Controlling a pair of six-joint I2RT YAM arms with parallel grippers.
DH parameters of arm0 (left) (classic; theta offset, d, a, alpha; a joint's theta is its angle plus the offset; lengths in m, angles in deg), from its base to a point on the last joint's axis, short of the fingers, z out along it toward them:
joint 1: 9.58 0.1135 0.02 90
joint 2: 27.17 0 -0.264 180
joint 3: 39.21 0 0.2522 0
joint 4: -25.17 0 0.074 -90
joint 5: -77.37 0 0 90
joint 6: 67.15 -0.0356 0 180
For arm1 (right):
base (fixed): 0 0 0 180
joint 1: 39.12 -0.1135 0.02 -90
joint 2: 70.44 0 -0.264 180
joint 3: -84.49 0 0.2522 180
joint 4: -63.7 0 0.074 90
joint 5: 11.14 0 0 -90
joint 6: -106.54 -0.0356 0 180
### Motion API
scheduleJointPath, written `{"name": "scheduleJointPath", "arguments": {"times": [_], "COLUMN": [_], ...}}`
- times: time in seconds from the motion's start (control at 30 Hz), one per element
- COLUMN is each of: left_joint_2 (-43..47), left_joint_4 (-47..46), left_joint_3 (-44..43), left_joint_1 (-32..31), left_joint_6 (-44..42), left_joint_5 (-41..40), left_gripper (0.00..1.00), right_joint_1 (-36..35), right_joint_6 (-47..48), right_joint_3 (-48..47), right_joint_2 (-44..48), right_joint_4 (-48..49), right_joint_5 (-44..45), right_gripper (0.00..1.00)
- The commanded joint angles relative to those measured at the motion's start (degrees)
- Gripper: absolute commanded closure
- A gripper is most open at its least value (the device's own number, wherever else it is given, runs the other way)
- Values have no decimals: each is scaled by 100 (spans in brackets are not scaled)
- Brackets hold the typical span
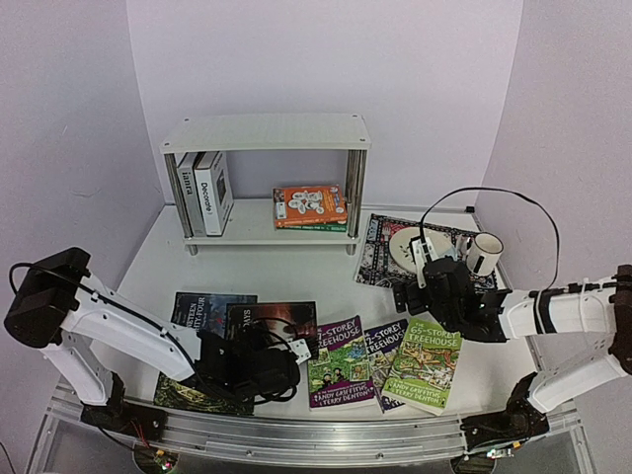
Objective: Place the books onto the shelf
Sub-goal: Pick up the book from the book pile.
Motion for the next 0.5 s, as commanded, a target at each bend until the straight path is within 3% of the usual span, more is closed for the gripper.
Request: {"name": "scheduleJointPath", "arguments": {"times": [0.0, 0.47], "left_joint_2": [-330, -1492], "left_joint_4": [169, 1005], "left_joint_3": [-280, -812], "left_joint_1": [-6, -5], "left_joint_6": [182, 844], "left_joint_5": [-332, -1262], "left_gripper": [2, 2], "right_joint_1": [51, 70], "right_joint_6": [-20, -3], "right_joint_3": [91, 169], "right_joint_2": [133, 76], "right_joint_4": [217, 403], "right_joint_5": [180, 12], "right_gripper": [2, 2]}}
